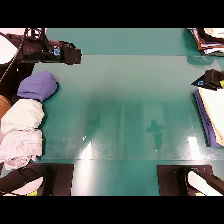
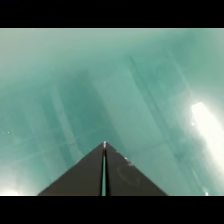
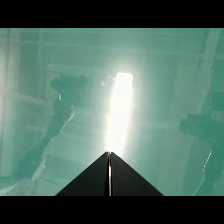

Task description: Fold the shirts.

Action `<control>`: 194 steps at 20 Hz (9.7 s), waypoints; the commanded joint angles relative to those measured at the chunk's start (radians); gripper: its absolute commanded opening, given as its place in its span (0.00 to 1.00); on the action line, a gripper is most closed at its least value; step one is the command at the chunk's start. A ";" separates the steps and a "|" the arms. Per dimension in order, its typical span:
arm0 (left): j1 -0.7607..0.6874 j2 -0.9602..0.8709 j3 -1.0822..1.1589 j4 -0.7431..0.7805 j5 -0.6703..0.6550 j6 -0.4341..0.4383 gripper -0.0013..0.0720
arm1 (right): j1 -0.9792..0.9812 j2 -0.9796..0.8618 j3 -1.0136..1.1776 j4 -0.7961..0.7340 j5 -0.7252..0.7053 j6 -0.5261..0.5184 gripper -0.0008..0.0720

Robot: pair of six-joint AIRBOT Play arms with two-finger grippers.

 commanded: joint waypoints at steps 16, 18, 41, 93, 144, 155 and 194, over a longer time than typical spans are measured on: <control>0.000 -0.003 0.000 0.037 0.055 0.026 0.05 | 0.002 0.001 0.000 0.001 -0.001 -0.001 0.03; 0.011 -0.020 0.000 0.217 0.060 -0.010 0.38 | 0.002 0.001 0.000 0.002 -0.002 0.000 0.03; 0.553 -0.385 -0.191 0.398 -0.018 -0.177 0.05 | 0.002 0.001 0.005 0.009 -0.021 0.001 0.03; 0.192 -0.227 -0.548 -0.163 0.087 0.095 0.61 | 0.048 -0.124 0.504 0.002 0.036 0.000 0.03; 0.192 0.289 0.569 -0.285 -0.152 0.068 0.05 | 0.393 0.105 0.565 -0.133 -0.184 -0.030 0.03; 0.192 0.021 0.437 0.063 -0.195 0.050 0.05 | 0.393 -0.070 0.444 -0.235 -0.032 0.141 0.03; 0.226 0.177 -0.827 -0.406 -0.123 -0.064 0.78 | 0.000 -0.040 -0.202 0.064 -0.051 -0.046 0.46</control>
